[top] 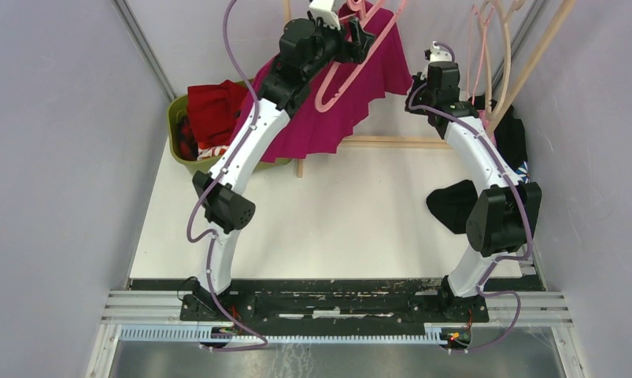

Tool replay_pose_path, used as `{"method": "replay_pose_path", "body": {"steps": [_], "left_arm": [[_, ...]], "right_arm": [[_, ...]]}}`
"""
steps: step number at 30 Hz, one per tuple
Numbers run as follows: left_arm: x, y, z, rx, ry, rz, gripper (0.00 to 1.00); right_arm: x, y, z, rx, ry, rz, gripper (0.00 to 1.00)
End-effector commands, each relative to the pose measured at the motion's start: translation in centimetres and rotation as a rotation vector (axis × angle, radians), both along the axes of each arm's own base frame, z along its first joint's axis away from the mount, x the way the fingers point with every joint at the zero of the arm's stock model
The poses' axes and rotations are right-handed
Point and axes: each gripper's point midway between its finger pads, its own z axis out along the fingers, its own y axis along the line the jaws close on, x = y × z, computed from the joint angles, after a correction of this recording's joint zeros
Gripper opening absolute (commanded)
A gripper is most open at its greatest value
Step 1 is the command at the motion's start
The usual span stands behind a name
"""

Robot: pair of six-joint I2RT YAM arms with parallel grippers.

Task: Remove the skirt from the hanger
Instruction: Place the hanger at the clothesline.

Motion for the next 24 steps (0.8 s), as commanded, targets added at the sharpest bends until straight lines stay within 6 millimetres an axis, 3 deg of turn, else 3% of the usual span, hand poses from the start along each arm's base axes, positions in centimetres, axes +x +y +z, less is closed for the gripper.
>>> {"method": "replay_pose_path", "body": {"steps": [1, 2, 13, 17, 24], "left_arm": [[-3.9, 2.4, 7.8, -0.058, -0.146, -0.01, 0.96], [-4.2, 2.6, 8.2, -0.058, -0.155, -0.011, 1.0], [-7.9, 4.8, 11.8, -0.029, -0.237, -0.021, 0.99], [-8.0, 6.9, 10.8, 0.053, -0.23, 0.046, 0.99], [-6.1, 9.9, 7.3, 0.218, -0.205, 0.184, 0.99]], "right_arm": [[-0.3, 0.1, 4.3, 0.015, -0.115, 0.005, 0.01], [-0.4, 0.1, 4.4, 0.015, -0.116, 0.005, 0.01], [-0.8, 0.0, 4.9, 0.01, -0.126, 0.007, 0.01], [-1.2, -0.1, 5.4, 0.007, -0.136, 0.01, 0.01], [-2.0, 0.2, 6.8, 0.03, -0.162, 0.02, 0.01]]}}
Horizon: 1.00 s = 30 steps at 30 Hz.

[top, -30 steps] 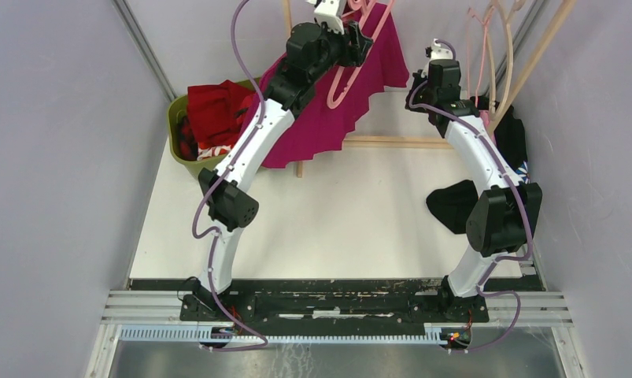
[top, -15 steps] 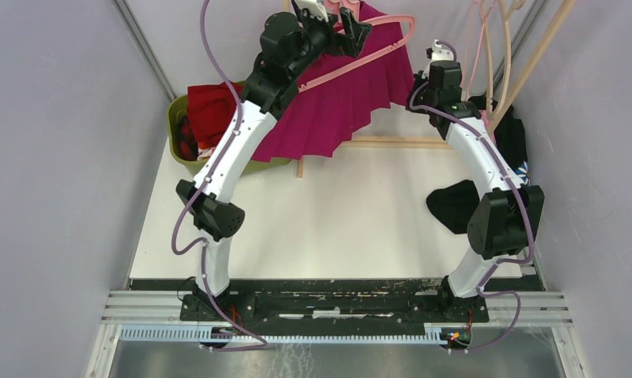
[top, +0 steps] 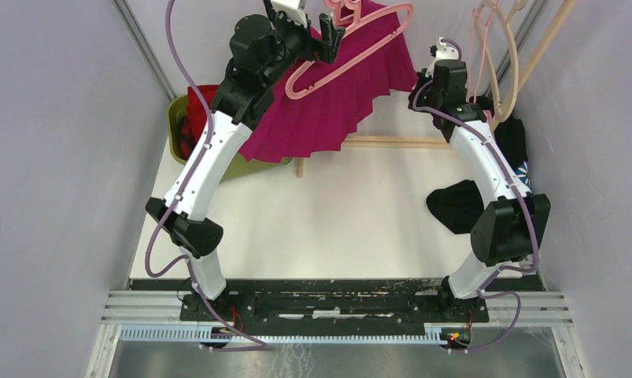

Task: Remove the skirt from the hanger
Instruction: Place the hanger at the clothesline, then pick up the hanger from the clothesline.

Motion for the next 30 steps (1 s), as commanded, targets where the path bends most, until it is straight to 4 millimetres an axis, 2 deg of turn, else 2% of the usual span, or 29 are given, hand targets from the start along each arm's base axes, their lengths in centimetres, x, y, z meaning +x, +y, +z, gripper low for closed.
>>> {"method": "replay_pose_path", "body": {"steps": [1, 9, 13, 15, 20, 24, 27, 28, 30], "left_arm": [[1.1, 3.1, -0.8, 0.133, -0.044, 0.132, 0.99], [2.9, 5.8, -2.0, 0.157, -0.032, 0.184, 0.98], [4.1, 6.9, -3.5, 0.18, -0.007, 0.202, 0.97], [4.5, 6.9, -4.2, 0.184, 0.007, 0.193, 0.96], [4.9, 5.3, -6.1, 0.175, 0.048, 0.122, 0.91], [4.7, 4.0, -6.8, 0.158, 0.07, 0.051, 0.8], [4.3, 3.0, -7.1, 0.148, 0.078, -0.006, 0.6], [4.2, 2.9, -7.1, 0.142, 0.084, -0.019, 0.45], [4.0, 2.5, -7.3, 0.128, 0.097, -0.038, 0.08]], "right_arm": [[-1.0, 0.2, 4.3, 0.023, -0.11, 0.012, 0.01], [-1.8, 0.2, 4.4, 0.029, -0.118, 0.012, 0.01], [-1.8, 0.1, 4.5, 0.023, -0.119, 0.011, 0.01], [-1.9, 0.0, 4.5, 0.019, -0.119, 0.009, 0.01], [-1.9, -0.2, 4.3, 0.01, -0.117, 0.003, 0.01], [-1.8, -0.4, 4.1, 0.001, -0.113, -0.003, 0.01], [-1.8, -0.4, 4.0, -0.003, -0.112, -0.007, 0.02], [-1.8, -0.4, 4.0, -0.002, -0.112, -0.007, 0.02], [-1.8, -0.5, 3.8, -0.001, -0.109, -0.011, 0.02]]}}
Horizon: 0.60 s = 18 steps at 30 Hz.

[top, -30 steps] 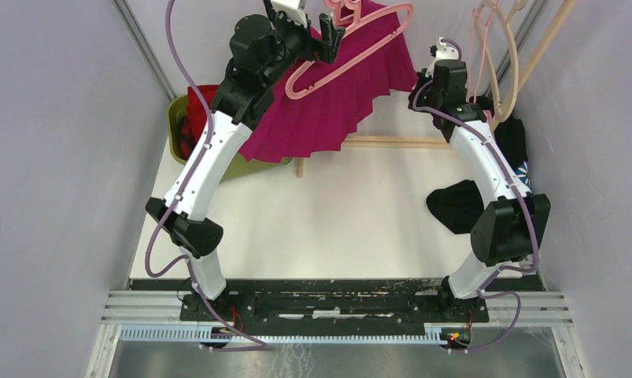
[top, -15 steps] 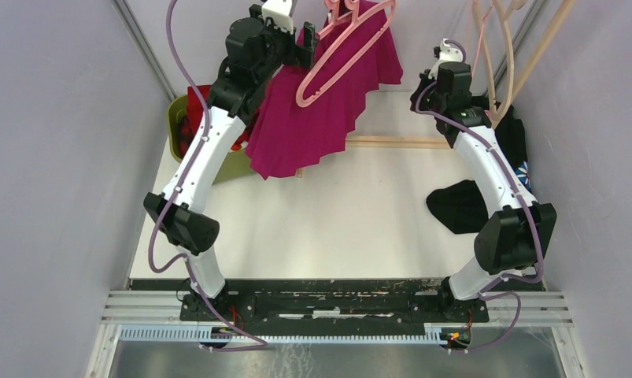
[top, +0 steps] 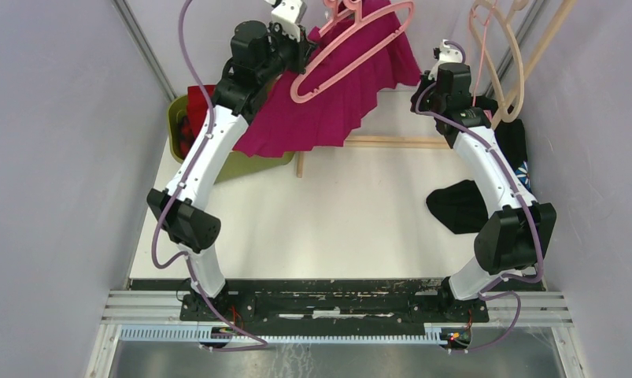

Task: Remove the skirt from the hanger
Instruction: Pick up the hanger from the clothesline.

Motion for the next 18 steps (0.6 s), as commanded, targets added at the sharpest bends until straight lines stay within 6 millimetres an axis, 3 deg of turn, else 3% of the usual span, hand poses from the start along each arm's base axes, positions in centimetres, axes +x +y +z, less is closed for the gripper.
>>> {"method": "replay_pose_path", "body": {"steps": [1, 10, 18], "left_arm": [[-0.8, -1.5, 0.8, -0.061, 0.0, -0.087, 0.04], [-1.3, -3.0, 2.0, -0.152, 0.009, -0.155, 0.03], [-4.2, -9.5, 2.3, -0.175, 0.005, -0.366, 0.03]], "right_arm": [[-0.2, -0.1, 2.8, 0.0, -0.086, -0.008, 0.02], [-0.4, -0.2, 2.8, 0.002, -0.089, -0.013, 0.02], [-0.6, -0.3, 2.8, 0.001, -0.092, -0.015, 0.02]]}}
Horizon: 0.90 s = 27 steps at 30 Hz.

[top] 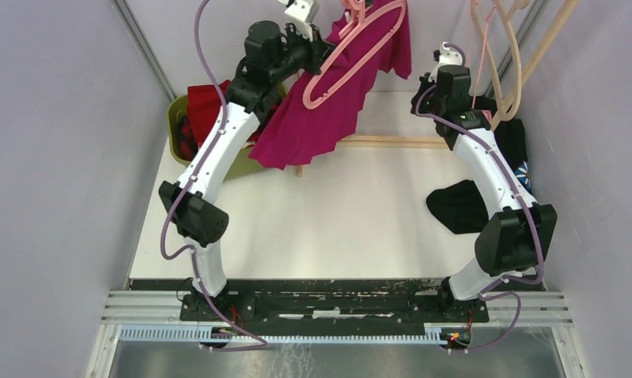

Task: Remove the skirt from the hanger
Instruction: Pick up the hanger from the clothesline.

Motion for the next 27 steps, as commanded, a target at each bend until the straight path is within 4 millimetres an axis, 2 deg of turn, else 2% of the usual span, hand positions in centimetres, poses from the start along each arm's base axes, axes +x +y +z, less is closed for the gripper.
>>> {"method": "replay_pose_path", "body": {"steps": [1, 11, 14, 17, 20, 21, 23, 25, 27], "left_arm": [[-3.4, -5.1, 2.6, -0.079, -0.048, -0.181, 0.03], [-6.5, -8.9, 2.2, -0.112, -0.012, -0.29, 0.04], [-6.9, -9.8, 2.0, -0.123, -0.008, -0.309, 0.04], [-6.7, -9.9, 1.7, -0.122, -0.002, -0.305, 0.05], [-6.2, -9.4, 1.1, -0.071, -0.02, -0.271, 0.14], [-6.0, -9.1, 1.1, -0.053, -0.029, -0.258, 0.2], [-5.7, -8.5, 1.2, -0.032, -0.047, -0.245, 0.54], [-5.8, -8.0, 1.7, -0.019, -0.069, -0.246, 0.72], [-5.7, -7.6, 2.1, -0.011, -0.088, -0.248, 0.97]], "right_arm": [[-0.4, -0.3, 3.2, 0.004, -0.096, -0.009, 0.02], [-0.3, -0.4, 3.2, -0.002, -0.097, -0.016, 0.02], [-0.4, -0.4, 3.4, -0.002, -0.1, -0.017, 0.02], [-0.5, -0.4, 3.5, -0.003, -0.103, -0.018, 0.02], [-0.7, -0.6, 3.6, -0.008, -0.108, -0.019, 0.02], [-0.7, -0.6, 3.6, -0.01, -0.108, -0.018, 0.02], [-0.7, -0.6, 3.5, -0.013, -0.107, -0.019, 0.02], [-0.6, -0.6, 3.4, -0.014, -0.104, -0.019, 0.02], [-0.6, -0.6, 3.4, -0.015, -0.104, -0.018, 0.02]]}}
